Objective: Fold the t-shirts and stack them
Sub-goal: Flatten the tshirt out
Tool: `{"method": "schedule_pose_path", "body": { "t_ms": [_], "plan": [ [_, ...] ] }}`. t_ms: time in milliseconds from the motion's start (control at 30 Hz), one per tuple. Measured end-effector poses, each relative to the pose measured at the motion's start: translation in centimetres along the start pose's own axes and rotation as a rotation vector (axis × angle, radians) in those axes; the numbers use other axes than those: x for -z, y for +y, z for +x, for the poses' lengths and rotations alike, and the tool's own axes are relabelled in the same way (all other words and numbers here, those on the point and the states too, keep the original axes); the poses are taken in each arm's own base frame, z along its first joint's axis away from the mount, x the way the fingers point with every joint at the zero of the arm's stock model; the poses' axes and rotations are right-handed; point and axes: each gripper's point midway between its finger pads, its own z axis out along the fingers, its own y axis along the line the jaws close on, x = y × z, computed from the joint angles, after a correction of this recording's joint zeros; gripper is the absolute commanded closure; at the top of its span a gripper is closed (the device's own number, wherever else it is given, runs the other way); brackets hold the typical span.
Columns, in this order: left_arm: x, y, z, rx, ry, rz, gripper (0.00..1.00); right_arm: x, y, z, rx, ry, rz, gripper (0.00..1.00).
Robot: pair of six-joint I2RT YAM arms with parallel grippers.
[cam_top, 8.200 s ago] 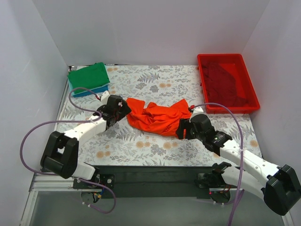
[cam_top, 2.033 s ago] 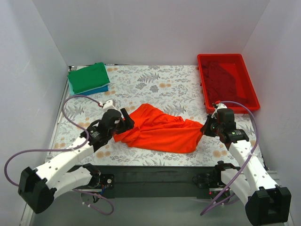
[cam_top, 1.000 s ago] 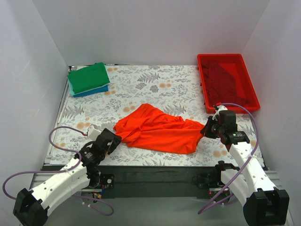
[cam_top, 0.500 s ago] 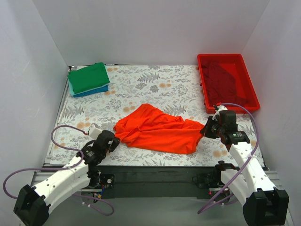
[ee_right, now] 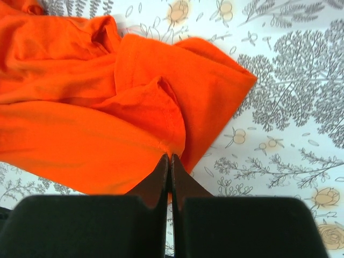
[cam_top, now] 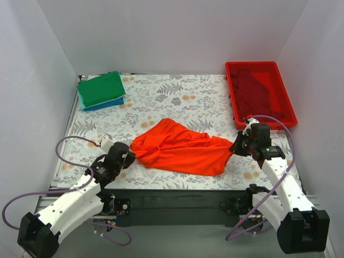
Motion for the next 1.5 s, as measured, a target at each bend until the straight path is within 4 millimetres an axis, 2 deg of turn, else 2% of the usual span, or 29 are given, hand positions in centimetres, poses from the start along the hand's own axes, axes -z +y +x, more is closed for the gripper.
{"method": "schedule_pose_path", "body": {
  "t_ms": [100, 200, 267, 367, 467, 533, 600, 667, 733, 800, 900, 1000, 1133, 1233, 1300, 1367, 1433, 1467, 1500],
  "plan": [
    [-0.6, -2.5, -2.8, -0.01, -0.005, 0.0, 1.0, 0.0, 0.4, -2.0, 0.0, -0.006, 0.001, 0.99],
    [-2.0, -4.5, -6.9, 0.011, -0.011, -0.004, 1.0, 0.3, 1.6, -6.1, 0.005, -0.05, -0.019, 0.99],
    [-2.3, -6.2, -9.3, 0.001, -0.025, 0.009, 1.0, 0.7, 2.9, -9.5, 0.017, -0.094, -0.045, 0.99],
    [-1.4, -11.6, -13.4, -0.042, -0.056, 0.099, 1.0, 1.8, 4.9, -14.5, 0.041, -0.174, -0.091, 0.99],
    [1.4, -17.6, -17.8, -0.07, -0.137, 0.227, 1.0, 4.4, 7.4, -19.6, 0.081, -0.286, -0.143, 0.99],
    [4.4, -20.8, -20.6, -0.08, -0.207, 0.313, 1.0, 6.8, 8.9, -22.3, 0.107, -0.365, -0.172, 0.99],
    [8.0, -23.2, -22.9, -0.086, -0.286, 0.395, 1.0, 10.0, 10.7, -25.3, 0.142, -0.467, -0.204, 0.99],
    [11.6, -24.4, -24.5, -0.094, -0.353, 0.463, 1.0, 13.3, 12.1, -27.1, 0.181, -0.561, -0.231, 0.99],
    [15.3, -25.1, -25.6, -0.107, -0.421, 0.528, 1.0, 16.4, 13.0, -27.8, 0.22, -0.637, -0.247, 0.99],
    [19.6, -25.4, -26.6, -0.121, -0.496, 0.594, 1.0, 19.7, 13.8, -27.8, 0.269, -0.715, -0.258, 0.99],
    [26.2, -25.1, -27.8, -0.14, -0.618, 0.686, 1.0, 24.6, 14.7, -26.8, 0.339, -0.83, -0.267, 0.99],
    [33.2, -24.3, -28.7, -0.152, -0.749, 0.771, 1.0, 30.1, 15.3, -25.1, 0.411, -0.965, -0.269, 0.99],
    [43.1, -23.2, -29.6, -0.153, -0.924, 0.897, 1.0, 36.0, 16.0, -22.7, 0.477, -1.114, -0.277, 0.99],
    [47.5, -22.7, -29.8, -0.158, -0.999, 0.961, 1.0, 39.3, 16.7, -21.8, 0.507, -1.201, -0.29, 0.99],
    [47.8, -22.7, -29.8, -0.171, -1.01, 0.963, 1.0, 39.7, 16.9, -21.8, 0.513, -1.215, -0.299, 0.99],
    [46.4, -23.0, -30.0, -0.19, -0.995, 0.925, 1.0, 37.9, 16.7, -21.9, 0.504, -1.181, -0.31, 0.99],
    [42.4, -23.7, -30.4, -0.218, -0.956, 0.85, 1.0, 34.2, 15.9, -21.9, 0.478, -1.098, -0.31, 0.99],
    [39.8, -23.9, -30.4, -0.234, -0.928, 0.801, 1.0, 31.6, 15.3, -21.9, 0.456, -1.039, -0.304, 0.99],
    [36.2, -23.9, -30.3, -0.257, -0.887, 0.737, 1.0, 28.9, 14.5, -21.8, 0.433, -0.982, -0.298, 0.99]
  ]
}}
